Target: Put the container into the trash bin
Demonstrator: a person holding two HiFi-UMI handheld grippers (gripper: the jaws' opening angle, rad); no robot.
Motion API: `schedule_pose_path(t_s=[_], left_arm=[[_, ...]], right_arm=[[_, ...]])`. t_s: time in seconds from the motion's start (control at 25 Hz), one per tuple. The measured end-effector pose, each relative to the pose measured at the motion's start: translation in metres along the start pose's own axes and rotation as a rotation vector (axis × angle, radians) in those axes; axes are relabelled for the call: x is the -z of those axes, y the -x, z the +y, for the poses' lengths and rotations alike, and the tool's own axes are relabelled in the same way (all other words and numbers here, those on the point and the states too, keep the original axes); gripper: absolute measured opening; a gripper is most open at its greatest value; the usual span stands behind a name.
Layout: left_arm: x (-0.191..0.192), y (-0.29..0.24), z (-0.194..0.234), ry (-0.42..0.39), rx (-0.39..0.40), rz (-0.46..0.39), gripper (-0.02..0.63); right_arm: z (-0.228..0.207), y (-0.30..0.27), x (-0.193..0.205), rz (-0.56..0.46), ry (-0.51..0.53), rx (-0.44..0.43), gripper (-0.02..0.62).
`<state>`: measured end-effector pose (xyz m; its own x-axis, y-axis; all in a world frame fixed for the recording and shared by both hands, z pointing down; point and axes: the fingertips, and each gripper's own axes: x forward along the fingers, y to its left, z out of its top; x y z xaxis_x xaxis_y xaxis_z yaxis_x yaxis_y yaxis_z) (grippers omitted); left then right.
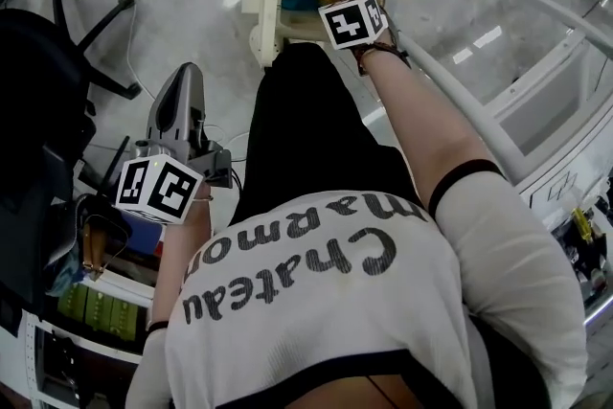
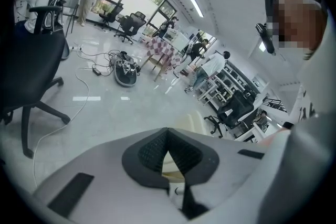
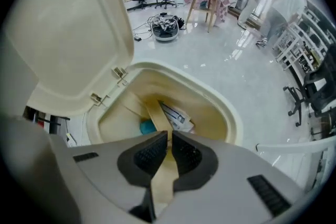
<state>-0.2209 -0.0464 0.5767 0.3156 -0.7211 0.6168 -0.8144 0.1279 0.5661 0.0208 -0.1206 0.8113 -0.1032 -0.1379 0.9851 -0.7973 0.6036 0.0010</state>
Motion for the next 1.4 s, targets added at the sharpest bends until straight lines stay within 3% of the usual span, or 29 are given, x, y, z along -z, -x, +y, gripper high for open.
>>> schedule_pose_path(t_s=[0.36, 0.48, 0.64, 0.92, 1.12, 1.4], left_arm=[[-0.079, 0.027, -0.062, -0.066, 0.066, -0.092, 0.021], [-0.117, 0.036, -0.092, -0.118, 0.134, -0.149, 0.021], [-0.166, 0.047, -0.129, -0.199, 0.203, -0.224, 0.021], [-0.231, 0.07, -0.178, -0.25, 0.196, -0.358, 0.021], [-0.271, 0.093, -0.226, -0.295, 0.271, -0.463, 0.022], [-0.292, 0.137, -0.257, -0.309, 0.34, -0.548, 0.022]], right_arm=[[-0.007, 0.111, -0.035, -0.107, -0.204, -0.04, 0.034], [-0.018, 0.153, -0.059, -0.159, -0.268, -0.036, 0.034], [-0.034, 0.213, -0.099, -0.274, -0.347, -0.044, 0.035], [-0.054, 0.325, -0.151, -0.509, -0.49, -0.106, 0.035], [-0.063, 0.418, -0.204, -0.752, -0.431, -0.145, 0.034], [-0.05, 0.519, -0.219, -0.98, -0.357, -0.183, 0.034]])
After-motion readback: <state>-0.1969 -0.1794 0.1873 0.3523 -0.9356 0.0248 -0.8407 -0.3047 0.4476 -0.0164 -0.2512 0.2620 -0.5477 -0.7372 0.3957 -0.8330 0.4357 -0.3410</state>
